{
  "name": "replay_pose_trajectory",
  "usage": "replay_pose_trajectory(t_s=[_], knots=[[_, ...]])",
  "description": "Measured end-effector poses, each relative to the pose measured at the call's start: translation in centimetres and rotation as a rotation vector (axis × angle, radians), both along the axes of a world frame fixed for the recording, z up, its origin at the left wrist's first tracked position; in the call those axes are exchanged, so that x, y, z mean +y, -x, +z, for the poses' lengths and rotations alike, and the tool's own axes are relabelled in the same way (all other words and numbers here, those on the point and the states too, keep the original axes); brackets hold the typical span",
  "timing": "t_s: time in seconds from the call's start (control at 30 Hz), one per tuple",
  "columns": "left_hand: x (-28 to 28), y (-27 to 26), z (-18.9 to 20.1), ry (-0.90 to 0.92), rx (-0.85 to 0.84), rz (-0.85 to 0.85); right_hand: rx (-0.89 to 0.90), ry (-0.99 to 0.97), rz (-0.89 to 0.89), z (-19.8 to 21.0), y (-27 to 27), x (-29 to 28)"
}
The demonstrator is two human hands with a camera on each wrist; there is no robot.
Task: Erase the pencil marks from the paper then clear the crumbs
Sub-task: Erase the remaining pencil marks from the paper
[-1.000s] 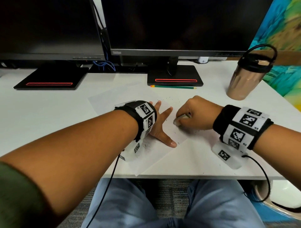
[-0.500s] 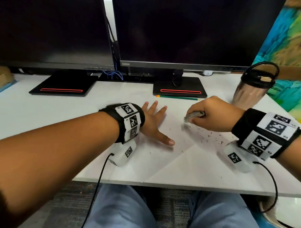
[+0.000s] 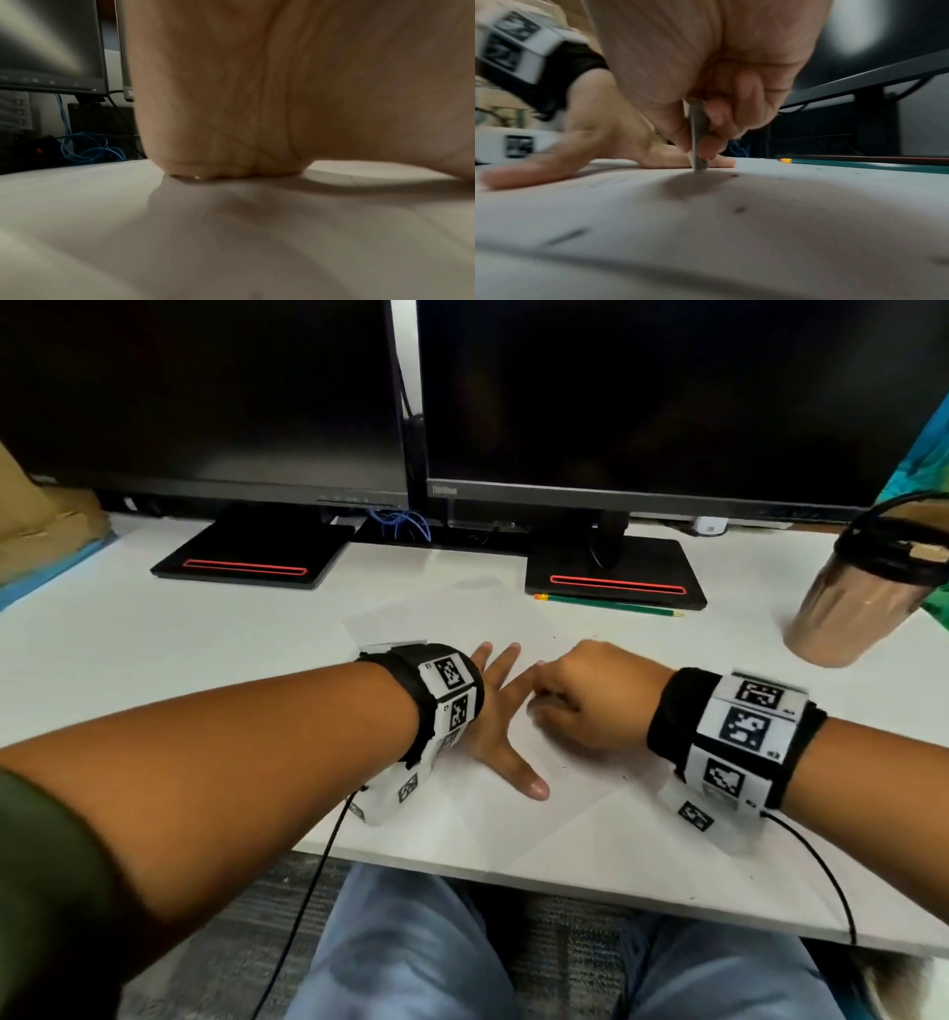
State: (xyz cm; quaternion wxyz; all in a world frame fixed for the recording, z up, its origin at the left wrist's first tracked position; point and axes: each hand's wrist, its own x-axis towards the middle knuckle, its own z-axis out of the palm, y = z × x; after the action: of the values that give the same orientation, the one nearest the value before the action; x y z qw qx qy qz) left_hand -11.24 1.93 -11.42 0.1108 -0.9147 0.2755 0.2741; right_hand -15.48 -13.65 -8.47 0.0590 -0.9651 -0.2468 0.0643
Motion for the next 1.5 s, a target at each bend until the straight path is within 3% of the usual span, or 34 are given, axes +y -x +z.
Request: replay_pose_trajectory(t_s=[0.07,0.2,0.33,0.47,0.6,0.73,0.87,1.0,1.13,1.27,1.43,1.5], knots=[[-0.1,0.1,0.0,-0.001,0.001,-0.006,0.068,-0.059,0.064,0.0,0.7,0.3],[-0.2,0.0,0.1,0.008,-0.012,0.009,-0.048,0.039,-0.049,0.0,-1.0,-0.7],[-0.4,0.3,0.6,-0.035,-0.004,-0.013,0.069,-0.06,0.098,-0.6,0.0,0.5],[-0.2,0.2,0.3,0.006,-0.021,0.009,-0.033,-0.021,-0.049,-0.3,-1.5,-0.6],[-0.3,0.5,0.9,-0.038,-0.007,-0.012,0.091,-0.105,0.113,-0.4,0.2,1.1],[-0.4,0.4,0.7,-0.019,-0.023,0.01,-0.037,-0.005,-0.052,0.0,-1.4,-0.4],[-0.5,0.5,1.1,-0.057,-0.005,-0.01,0.082,-0.104,0.084,-0.1,0.3,1.0],[-0.5,0.2,0.7,-0.021,-0.018,0.014,0.005,-0.053,-0.036,-0.1,-1.1,0.1],[-0.5,0.2,0.8,-0.053,-0.004,0.01,0.065,-0.102,0.09,-0.1,0.8,0.9],[-0.5,0.1,0.6,-0.018,-0.031,0.018,0.02,-0.063,-0.052,0.3,-0.3,-0.8],[-0.5,0.1,0.6,-0.01,-0.024,0.02,0.048,-0.086,0.093,-0.2,1.4,0.2],[-0.5,0.1,0.6,-0.015,-0.035,0.015,0.015,-0.071,0.006,0.1,0.6,-0.4]])
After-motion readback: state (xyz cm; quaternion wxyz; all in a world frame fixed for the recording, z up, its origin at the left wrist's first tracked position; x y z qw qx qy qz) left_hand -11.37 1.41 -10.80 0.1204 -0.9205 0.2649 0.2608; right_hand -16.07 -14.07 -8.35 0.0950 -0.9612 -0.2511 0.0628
